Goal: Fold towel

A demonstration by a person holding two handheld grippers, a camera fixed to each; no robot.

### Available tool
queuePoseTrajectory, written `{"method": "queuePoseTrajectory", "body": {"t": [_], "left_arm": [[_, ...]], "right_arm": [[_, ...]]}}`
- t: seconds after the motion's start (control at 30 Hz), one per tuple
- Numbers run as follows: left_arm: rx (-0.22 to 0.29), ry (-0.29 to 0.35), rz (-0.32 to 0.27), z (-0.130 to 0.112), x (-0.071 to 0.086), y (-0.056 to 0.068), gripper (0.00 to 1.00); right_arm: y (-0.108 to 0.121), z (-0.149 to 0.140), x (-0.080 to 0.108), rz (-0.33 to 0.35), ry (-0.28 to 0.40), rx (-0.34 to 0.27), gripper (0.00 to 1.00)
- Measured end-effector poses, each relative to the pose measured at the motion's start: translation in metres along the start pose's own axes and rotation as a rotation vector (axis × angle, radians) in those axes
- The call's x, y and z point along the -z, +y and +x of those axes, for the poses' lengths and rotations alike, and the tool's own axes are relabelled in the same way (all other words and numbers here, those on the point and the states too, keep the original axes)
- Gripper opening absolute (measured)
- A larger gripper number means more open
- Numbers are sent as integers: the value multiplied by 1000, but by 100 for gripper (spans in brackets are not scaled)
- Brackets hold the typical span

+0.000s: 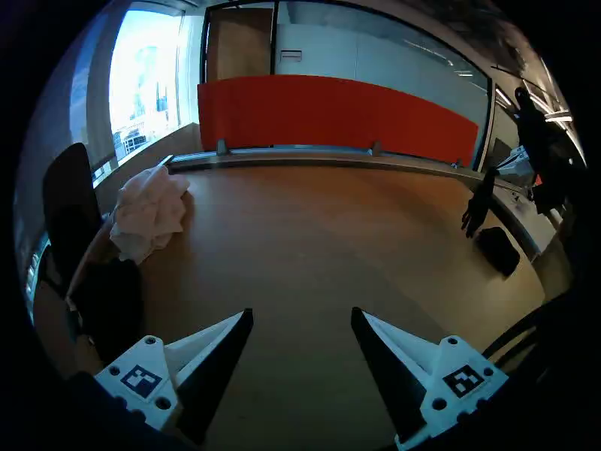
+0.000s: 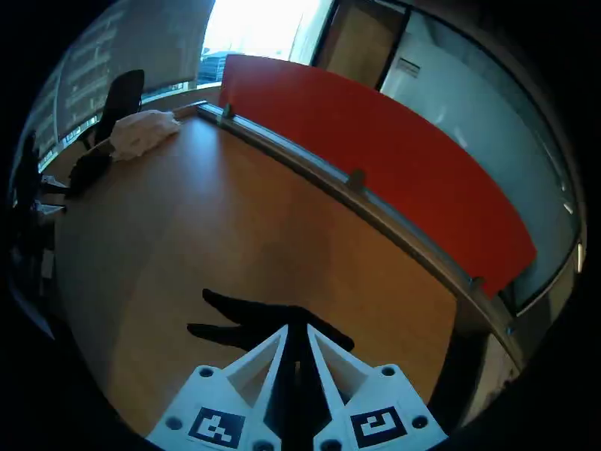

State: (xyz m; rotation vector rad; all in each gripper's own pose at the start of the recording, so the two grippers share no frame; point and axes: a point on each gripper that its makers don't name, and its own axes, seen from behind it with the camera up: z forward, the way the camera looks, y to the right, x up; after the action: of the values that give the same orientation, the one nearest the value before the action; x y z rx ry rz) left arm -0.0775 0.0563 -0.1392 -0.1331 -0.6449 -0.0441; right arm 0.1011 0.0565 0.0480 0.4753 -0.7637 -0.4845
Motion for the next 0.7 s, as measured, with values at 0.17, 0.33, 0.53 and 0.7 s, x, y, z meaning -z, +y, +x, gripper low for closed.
{"method": "queuePoseTrajectory", "body": {"t": [0.17, 0.33, 0.53, 0.7], "left_arm": [[-3, -5, 0, 1, 0, 4, 97], [-15, -10, -1, 2, 1, 9, 97], [-28, -15, -6, 4, 0, 16, 97], [-32, -17, -14, 5, -2, 22, 97]], "right_arm": [[28, -16, 4, -22, -17, -35, 2], [52, -34, 8, -40, -43, -53, 2], [71, -52, 14, -56, -64, -77, 2], [77, -64, 19, -59, -69, -99, 2]]}}
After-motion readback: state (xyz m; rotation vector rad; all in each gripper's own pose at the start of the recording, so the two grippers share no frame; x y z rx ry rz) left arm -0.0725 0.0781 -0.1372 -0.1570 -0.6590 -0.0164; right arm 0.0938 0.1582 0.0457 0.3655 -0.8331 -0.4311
